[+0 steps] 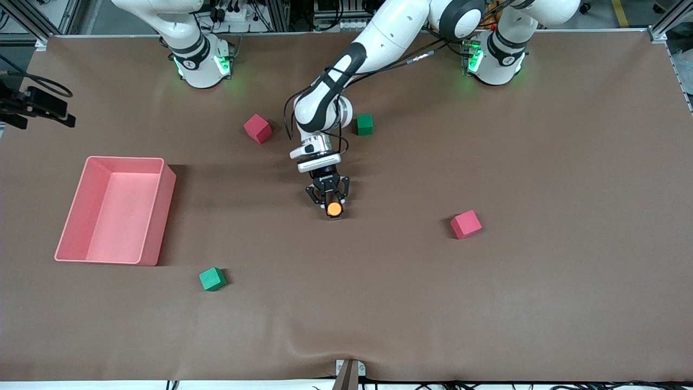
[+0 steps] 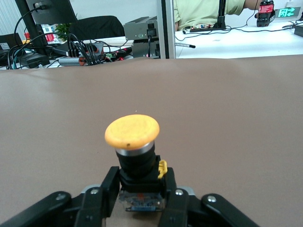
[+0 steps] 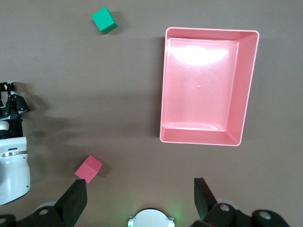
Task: Place and upright button with both arms
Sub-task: 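Set the button upright on the table and open the left gripper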
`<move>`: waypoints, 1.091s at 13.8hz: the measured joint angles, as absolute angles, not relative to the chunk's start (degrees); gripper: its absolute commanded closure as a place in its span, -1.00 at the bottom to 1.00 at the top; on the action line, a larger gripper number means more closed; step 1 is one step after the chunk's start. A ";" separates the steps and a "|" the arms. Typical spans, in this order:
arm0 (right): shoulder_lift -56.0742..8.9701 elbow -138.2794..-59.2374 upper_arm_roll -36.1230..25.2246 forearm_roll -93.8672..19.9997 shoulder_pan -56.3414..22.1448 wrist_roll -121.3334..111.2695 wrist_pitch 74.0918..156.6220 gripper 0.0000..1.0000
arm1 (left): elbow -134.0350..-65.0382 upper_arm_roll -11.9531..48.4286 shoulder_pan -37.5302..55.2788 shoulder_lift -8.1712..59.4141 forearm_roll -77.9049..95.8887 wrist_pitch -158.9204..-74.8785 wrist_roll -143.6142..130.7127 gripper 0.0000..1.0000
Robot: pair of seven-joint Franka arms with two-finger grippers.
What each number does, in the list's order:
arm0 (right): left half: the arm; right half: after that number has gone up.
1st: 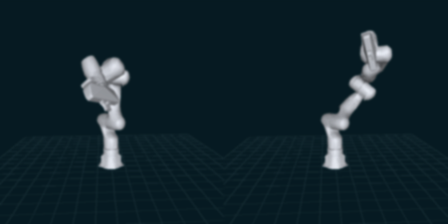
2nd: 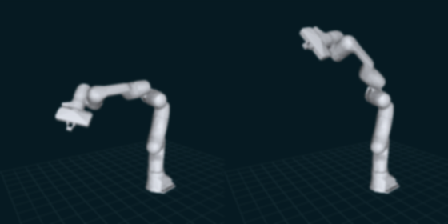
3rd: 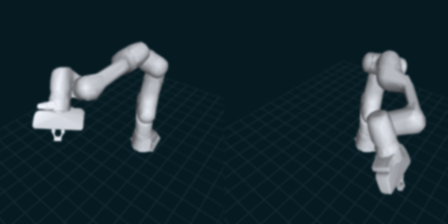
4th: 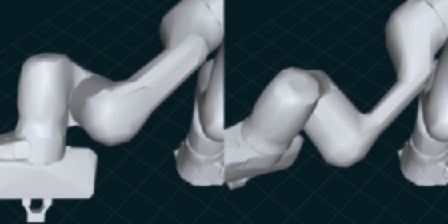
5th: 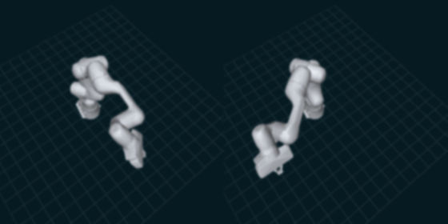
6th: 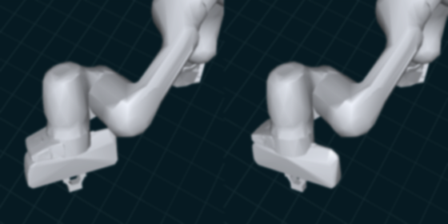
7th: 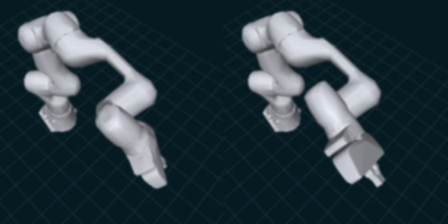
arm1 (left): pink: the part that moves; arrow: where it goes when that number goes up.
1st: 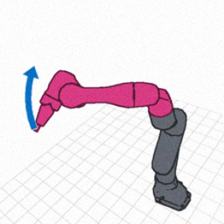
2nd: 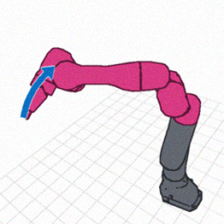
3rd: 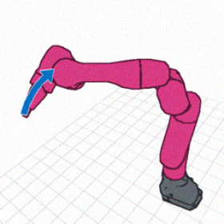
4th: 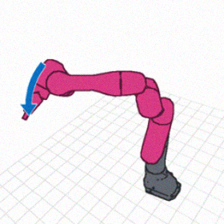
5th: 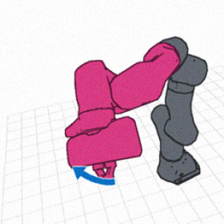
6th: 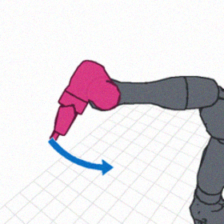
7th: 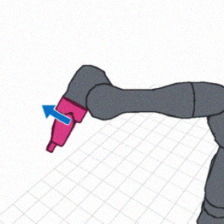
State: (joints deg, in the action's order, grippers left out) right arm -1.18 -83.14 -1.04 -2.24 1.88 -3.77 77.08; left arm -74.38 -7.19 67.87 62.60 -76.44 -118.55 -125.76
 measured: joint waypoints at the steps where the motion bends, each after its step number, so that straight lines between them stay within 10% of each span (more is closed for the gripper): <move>1: -1.32 -83.14 -1.02 -2.24 1.42 -3.77 77.34 -1.00 | -74.38 -7.20 67.87 62.60 -76.44 -118.59 -125.76 -0.03; 4: -1.48 -83.39 -0.99 -2.24 0.87 -3.77 77.89 -1.00 | -74.37 -7.26 67.86 62.60 -76.44 -118.63 -125.77 -0.15; 7: -1.52 -83.91 -0.98 -2.23 0.24 -3.78 78.01 -1.00 | -74.27 -7.30 67.87 62.60 -76.44 -118.94 -125.79 -0.96; 15: -1.69 -83.99 -0.96 -2.23 -0.60 -3.78 78.08 -1.00 | -73.98 -6.39 68.30 62.34 -75.91 -119.14 -127.34 -1.00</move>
State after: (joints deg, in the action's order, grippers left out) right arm -1.69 -83.99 -0.96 -2.23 -0.60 -3.78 78.08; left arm -73.98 -6.39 68.30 62.34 -75.91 -119.14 -127.34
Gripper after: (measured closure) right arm 0.000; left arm 0.000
